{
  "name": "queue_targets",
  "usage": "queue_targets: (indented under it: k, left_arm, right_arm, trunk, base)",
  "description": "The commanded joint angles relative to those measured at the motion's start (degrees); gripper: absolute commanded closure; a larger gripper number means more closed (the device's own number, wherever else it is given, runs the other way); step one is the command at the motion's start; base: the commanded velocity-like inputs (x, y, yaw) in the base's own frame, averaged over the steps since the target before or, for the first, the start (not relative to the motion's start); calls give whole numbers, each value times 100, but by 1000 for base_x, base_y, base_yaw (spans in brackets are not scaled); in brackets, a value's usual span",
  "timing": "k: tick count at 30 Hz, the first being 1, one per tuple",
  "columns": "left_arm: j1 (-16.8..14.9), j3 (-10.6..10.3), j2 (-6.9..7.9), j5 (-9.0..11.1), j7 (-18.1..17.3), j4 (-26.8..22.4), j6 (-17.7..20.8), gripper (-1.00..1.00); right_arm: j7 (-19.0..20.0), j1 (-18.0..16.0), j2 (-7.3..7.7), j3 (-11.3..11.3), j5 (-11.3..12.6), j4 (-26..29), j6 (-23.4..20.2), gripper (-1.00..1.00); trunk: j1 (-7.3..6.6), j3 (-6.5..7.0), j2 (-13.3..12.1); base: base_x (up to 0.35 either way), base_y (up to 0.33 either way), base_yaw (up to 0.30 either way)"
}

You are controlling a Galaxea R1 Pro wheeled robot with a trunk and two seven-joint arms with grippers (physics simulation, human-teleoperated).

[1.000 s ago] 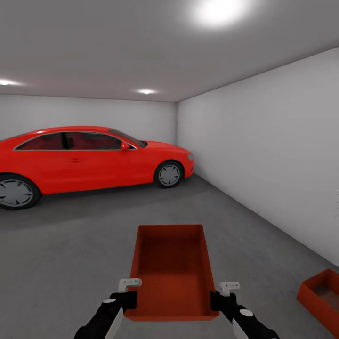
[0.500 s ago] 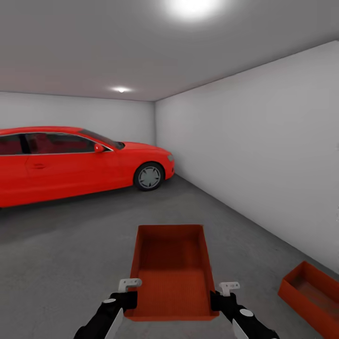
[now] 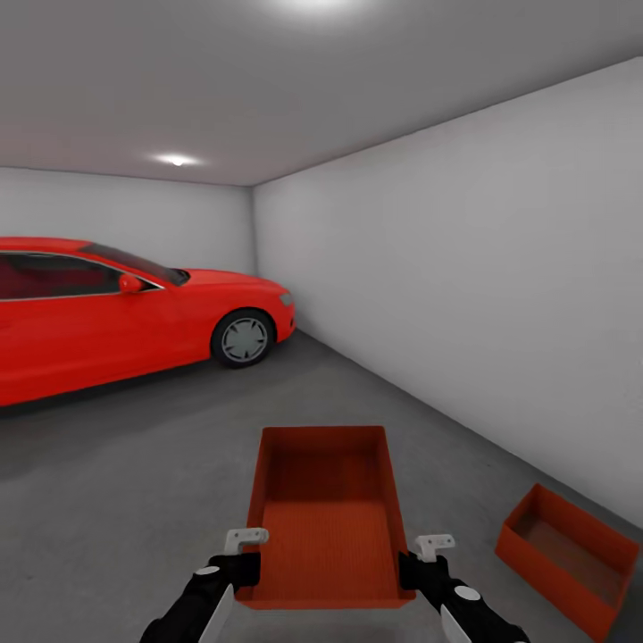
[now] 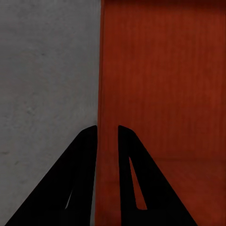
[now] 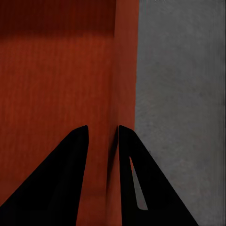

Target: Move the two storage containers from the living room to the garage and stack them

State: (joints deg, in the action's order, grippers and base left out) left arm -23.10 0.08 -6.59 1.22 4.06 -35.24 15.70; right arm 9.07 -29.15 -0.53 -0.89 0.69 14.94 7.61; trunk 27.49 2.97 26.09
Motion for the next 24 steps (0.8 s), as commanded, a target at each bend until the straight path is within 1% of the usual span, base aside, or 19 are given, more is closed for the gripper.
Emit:
queue_targets:
  k: [1,24]
  left_arm:
    - [-1,-26,114,19,16,-26,29,100]
    - [-1,-26,114,19,16,-26,29,100]
  right_arm:
    - [69,-3,36,71,1,-26,19,100]
    - [76,-3,36,71,-1,-26,17,100]
  trunk:
    - [5,-7,4]
    - [5,-133,4]
  base:
    - [323,-127,-252]
    - [323,-147,-241]
